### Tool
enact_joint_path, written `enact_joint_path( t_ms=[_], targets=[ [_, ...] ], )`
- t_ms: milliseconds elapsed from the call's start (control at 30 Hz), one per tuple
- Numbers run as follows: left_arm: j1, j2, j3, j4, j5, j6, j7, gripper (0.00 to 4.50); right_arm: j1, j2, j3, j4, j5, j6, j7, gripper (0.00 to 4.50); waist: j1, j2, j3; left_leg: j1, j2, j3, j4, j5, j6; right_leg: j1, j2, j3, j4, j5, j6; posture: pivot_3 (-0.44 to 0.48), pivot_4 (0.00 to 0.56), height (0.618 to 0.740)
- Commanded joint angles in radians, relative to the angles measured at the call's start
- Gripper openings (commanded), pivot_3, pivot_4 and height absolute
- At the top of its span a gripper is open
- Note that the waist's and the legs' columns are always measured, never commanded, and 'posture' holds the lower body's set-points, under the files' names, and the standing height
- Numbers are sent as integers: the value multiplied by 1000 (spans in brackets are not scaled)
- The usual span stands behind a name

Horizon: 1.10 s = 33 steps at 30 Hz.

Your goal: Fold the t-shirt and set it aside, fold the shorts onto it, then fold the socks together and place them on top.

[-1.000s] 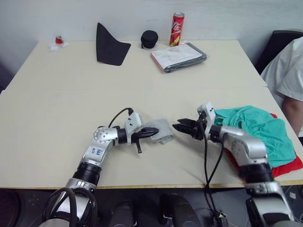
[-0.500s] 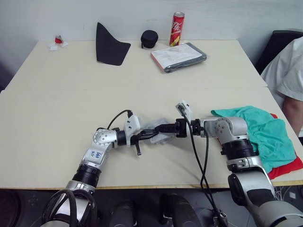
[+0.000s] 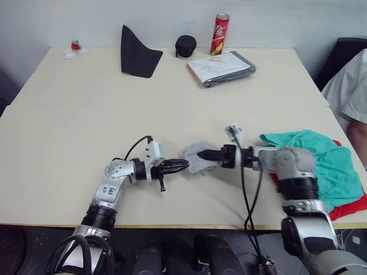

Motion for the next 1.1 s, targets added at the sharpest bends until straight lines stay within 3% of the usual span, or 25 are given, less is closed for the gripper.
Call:
enact_joint_path(
  t_ms=[33, 200, 333, 433, 600, 733, 867, 967, 1100],
  targets=[
    [6, 23, 48, -164, -124, 94, -32, 1532, 108, -207, -51, -299, 98, 3, 128, 89, 10, 1, 1, -1, 0, 0, 0, 0, 1, 0, 0, 0, -1, 0, 0, 0, 150, 740],
    [33, 52, 56, -295, -195, 188, -41, 3203, 204, -436, -426, -317, 295, 184, 174, 89, 11, 1, 1, 1, 0, 1, -2, -2, 2, 2, 1, 0, -10, 0, 1, 0, 150, 740],
    [52, 43, 48, -327, -210, 210, -40, 4457, 284, -611, -536, -201, 275, 169, 221, 89, 15, 1, 1, 3, 0, 0, -2, -4, 6, 4, 2, 0, -10, 0, 1, 0, 150, 740],
    [65, 56, 34, -347, -234, 230, -89, 4500, 332, -716, -482, -80, 205, 58, 296, 89, 10, 0, 2, 5, 1, 1, -2, -5, 6, 5, 3, 2, -10, 1, 1, 0, 150, 740],
    [60, 84, 61, -366, -255, 255, -105, 4500, 353, -832, -216, 126, -4, -254, 459, 89, 11, 1, 2, 6, 1, 2, -2, -3, 5, 5, 5, 4, -9, 2, 2, 0, 150, 740],
    [70, 149, 77, -394, -274, 288, -139, 4500, 217, -815, -2, 337, -180, -453, 528, 89, 9, 2, 3, 5, 1, 5, -3, 0, -1, 3, 5, 5, -9, 2, 2, 0, 150, 740],
    [71, 185, 90, -423, -288, 308, -141, 4500, 82, -732, 86, 555, -303, -603, 500, 88, 10, 3, 5, 6, 1, 7, -2, 1, -2, 2, 5, 6, -9, 2, 3, 0, 150, 740],
    [66, 228, 82, -442, -274, 328, -151, 4500, 25, -730, 107, 657, -362, -645, 500, 1086, 14, 5, 6, 6, 1, 8, -1, 1, -2, 2, 5, 7, -9, 2, 3, 0, 150, 740],
    [62, 264, 116, -432, -291, 355, -146, 4500, 49, -800, 99, 660, -403, -725, 569, 2516, 16, 7, 7, 5, 1, 8, -1, 1, -2, 2, 4, 7, -9, 2, 3, 0, 150, 740]
  ],
)
